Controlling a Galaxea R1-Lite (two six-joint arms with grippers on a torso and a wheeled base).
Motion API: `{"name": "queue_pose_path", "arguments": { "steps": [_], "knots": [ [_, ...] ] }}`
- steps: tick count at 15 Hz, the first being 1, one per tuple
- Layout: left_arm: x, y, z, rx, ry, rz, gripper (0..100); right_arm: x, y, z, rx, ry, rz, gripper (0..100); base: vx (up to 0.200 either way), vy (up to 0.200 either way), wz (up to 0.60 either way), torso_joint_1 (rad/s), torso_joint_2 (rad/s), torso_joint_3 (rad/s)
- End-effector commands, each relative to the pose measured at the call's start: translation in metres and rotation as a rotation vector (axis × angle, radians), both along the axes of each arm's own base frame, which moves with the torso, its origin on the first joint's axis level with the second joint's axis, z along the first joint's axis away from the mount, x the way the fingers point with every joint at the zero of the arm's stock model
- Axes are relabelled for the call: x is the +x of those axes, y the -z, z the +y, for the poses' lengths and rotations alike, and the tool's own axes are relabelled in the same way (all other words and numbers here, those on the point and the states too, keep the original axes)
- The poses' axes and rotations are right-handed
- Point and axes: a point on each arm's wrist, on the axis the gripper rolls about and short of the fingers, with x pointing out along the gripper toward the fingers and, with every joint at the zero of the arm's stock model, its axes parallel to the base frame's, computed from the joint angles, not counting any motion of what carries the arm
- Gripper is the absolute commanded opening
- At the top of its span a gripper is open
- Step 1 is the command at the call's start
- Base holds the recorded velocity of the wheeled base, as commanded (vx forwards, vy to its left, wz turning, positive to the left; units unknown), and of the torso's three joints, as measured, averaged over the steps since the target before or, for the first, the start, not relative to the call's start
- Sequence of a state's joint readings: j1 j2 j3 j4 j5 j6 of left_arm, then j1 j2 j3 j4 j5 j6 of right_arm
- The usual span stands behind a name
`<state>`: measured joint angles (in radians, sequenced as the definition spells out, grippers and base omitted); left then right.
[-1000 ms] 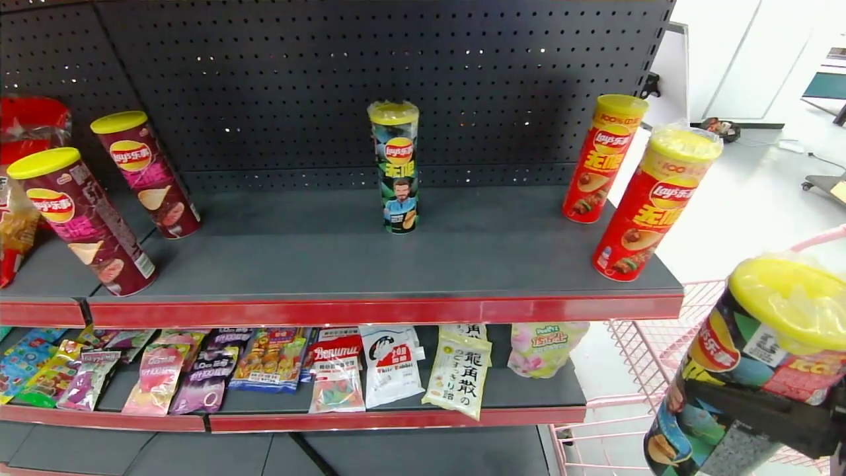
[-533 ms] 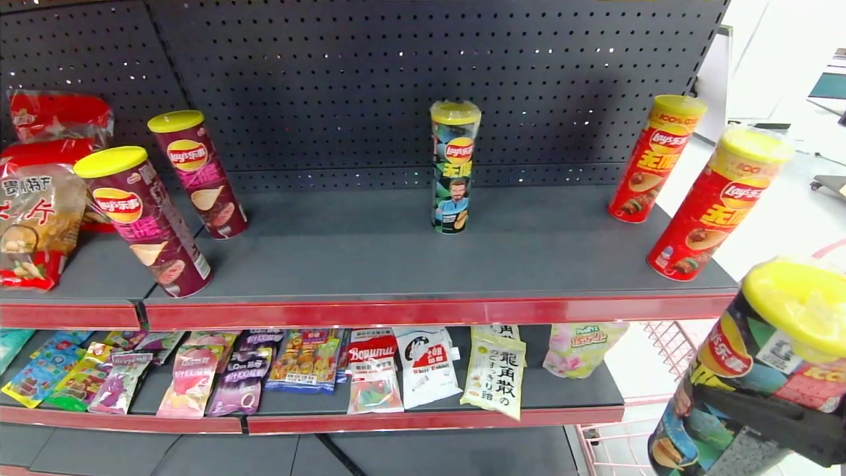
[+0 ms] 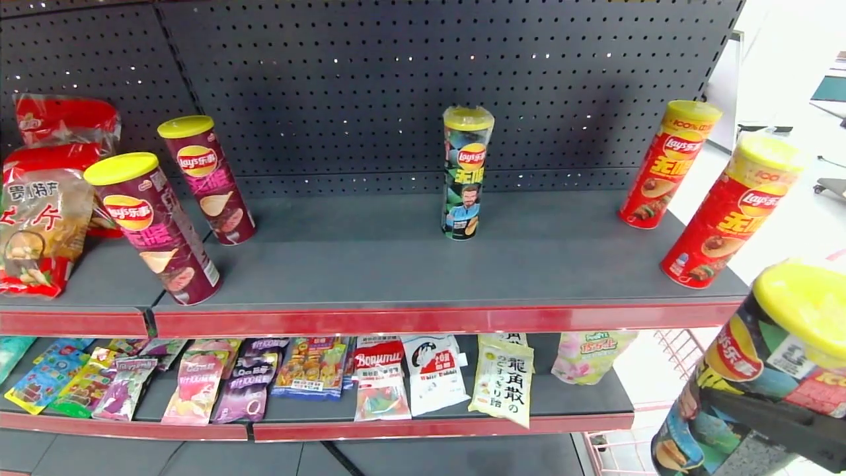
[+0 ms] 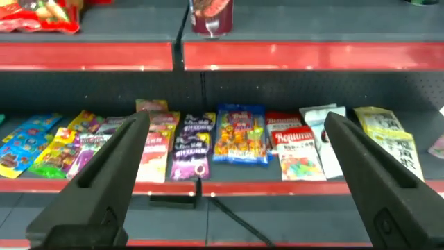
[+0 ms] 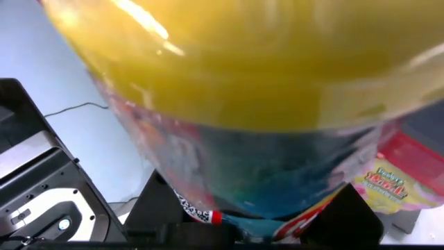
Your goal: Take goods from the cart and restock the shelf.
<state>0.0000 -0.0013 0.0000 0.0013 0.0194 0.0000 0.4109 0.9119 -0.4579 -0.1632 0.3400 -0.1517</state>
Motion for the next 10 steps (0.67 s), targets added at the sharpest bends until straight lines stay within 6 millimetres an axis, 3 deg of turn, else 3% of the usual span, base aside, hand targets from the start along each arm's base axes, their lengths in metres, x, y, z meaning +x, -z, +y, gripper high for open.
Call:
{"name": "queue_pose_path", "arguments": {
  "steps": [1,6,10],
  "knots": [
    [0.0001,0.0,0.0,0.0,-0.001,0.002,100,0.0001,0.0004,0.0001,-0.001,-0.001,0.002,0,0.2,0.0,0.0,-0.002,0.0,0.007],
    [0.0001,0.0,0.0,0.0,-0.001,0.002,100,0.0003,0.0001,0.0004,-0.001,-0.002,0.002,0,0.2,0.0,0.0,0.007,0.0,0.005],
    [0.0001,0.0,0.0,0.0,0.001,0.002,100,0.0002,0.001,0.0005,-0.002,-0.004,0.005,0,0.0,0.0,0.0,0.0,0.0,0.0]
  ]
}}
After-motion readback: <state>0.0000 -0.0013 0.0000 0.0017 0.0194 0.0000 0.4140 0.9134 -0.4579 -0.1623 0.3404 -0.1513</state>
